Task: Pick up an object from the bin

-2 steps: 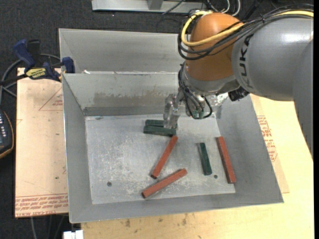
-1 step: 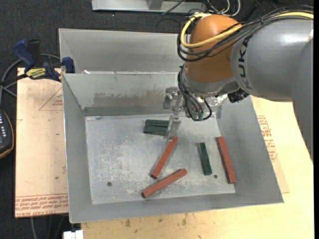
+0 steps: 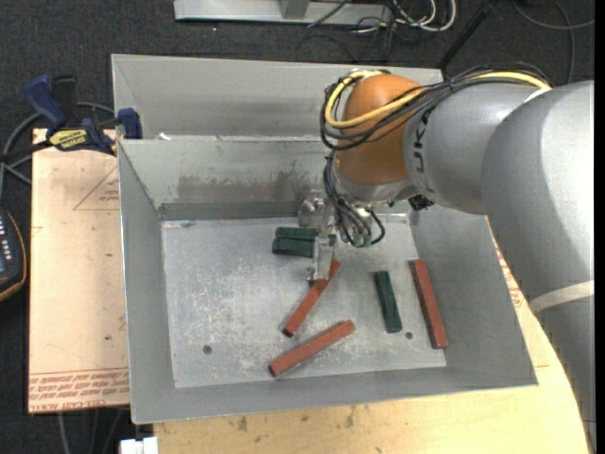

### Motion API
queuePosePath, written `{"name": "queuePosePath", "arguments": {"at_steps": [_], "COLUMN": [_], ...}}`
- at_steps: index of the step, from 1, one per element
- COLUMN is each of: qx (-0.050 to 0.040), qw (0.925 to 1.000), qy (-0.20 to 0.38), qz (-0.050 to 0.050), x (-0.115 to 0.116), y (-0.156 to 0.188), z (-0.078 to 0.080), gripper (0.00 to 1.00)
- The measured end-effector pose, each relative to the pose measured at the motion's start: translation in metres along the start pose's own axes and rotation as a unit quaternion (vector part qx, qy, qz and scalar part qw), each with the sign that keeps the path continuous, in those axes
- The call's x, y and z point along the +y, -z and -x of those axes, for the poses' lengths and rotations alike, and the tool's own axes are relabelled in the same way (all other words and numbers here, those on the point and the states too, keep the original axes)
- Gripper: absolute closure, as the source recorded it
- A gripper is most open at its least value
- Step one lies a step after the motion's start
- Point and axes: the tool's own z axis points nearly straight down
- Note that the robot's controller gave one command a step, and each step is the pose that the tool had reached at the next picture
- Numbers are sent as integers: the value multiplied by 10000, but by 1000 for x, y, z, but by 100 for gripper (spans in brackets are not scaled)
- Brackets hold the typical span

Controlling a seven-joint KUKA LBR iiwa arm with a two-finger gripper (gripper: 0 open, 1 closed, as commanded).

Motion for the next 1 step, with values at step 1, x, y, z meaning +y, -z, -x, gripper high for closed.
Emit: {"name": "queuePosePath", "arguments": {"at_steps": [1], "qx": [-49], "qw": [10000], "qy": [9], "qz": [-3], "x": [0], "y": [4], "z": [2], "gripper": [100]}}
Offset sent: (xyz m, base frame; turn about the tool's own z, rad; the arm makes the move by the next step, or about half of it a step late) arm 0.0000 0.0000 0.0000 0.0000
